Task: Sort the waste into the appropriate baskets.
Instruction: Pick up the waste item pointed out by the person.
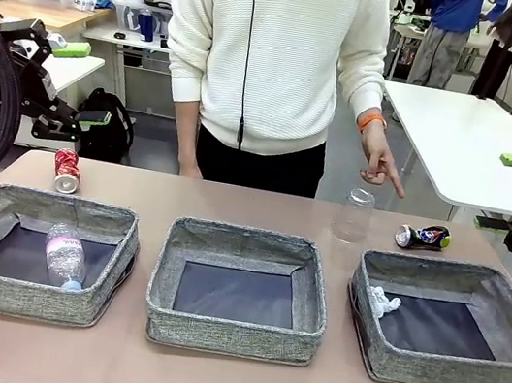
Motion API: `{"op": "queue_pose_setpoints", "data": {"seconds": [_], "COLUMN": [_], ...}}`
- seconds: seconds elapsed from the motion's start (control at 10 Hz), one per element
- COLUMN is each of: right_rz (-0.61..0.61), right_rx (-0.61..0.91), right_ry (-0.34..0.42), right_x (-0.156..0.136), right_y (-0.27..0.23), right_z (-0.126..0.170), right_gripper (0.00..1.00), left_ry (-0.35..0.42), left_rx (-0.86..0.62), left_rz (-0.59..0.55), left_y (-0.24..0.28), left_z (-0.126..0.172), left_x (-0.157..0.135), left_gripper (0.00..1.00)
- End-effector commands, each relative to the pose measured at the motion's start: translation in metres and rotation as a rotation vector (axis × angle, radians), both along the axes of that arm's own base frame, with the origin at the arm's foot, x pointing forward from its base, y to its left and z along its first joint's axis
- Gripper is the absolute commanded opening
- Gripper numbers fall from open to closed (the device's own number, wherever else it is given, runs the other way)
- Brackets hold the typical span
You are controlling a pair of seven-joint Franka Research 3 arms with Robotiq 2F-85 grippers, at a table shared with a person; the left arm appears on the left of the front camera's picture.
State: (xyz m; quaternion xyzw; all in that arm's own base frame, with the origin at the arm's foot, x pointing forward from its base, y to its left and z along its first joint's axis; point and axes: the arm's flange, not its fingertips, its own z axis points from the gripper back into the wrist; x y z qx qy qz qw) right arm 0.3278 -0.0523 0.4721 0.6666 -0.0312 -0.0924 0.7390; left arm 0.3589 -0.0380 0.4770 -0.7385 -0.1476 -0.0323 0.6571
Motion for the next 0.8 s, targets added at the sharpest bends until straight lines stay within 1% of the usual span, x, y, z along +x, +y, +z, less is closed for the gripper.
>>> {"op": "queue_pose_setpoints", "data": {"seconds": [0.0, 0.3, 0.4, 0.5, 0.6, 0.7], "right_rz": [0.004, 0.004, 0.000, 0.082, -0.023, 0.003], "right_rx": [0.002, 0.002, 0.000, -0.118, -0.368, -0.389], "right_ry": [0.020, 0.020, 0.000, -0.183, -0.380, -0.354], "right_x": [-0.002, -0.002, 0.000, 0.004, 0.015, 0.021], "right_y": [-0.001, -0.001, 0.000, 0.005, 0.007, 0.007], "right_z": [0.005, 0.005, 0.000, 0.006, 0.012, 0.014], "right_gripper": [1.00, 1.00, 1.00, 1.00, 1.00, 1.00], "left_ry": [0.014, 0.014, 0.014, 0.014, 0.014, 0.014], "left_rx": [-0.019, -0.019, -0.019, -0.019, -0.019, -0.019], "left_rz": [0.011, 0.011, 0.011, 0.011, 0.011, 0.011], "left_y": [-0.002, -0.002, -0.002, -0.002, -0.002, -0.002], "left_z": [0.002, 0.002, 0.002, 0.002, 0.002, 0.002], "left_x": [-0.004, -0.004, -0.004, -0.004, -0.004, -0.004], "left_gripper": [1.00, 1.00, 1.00, 1.00, 1.00, 1.00]}}
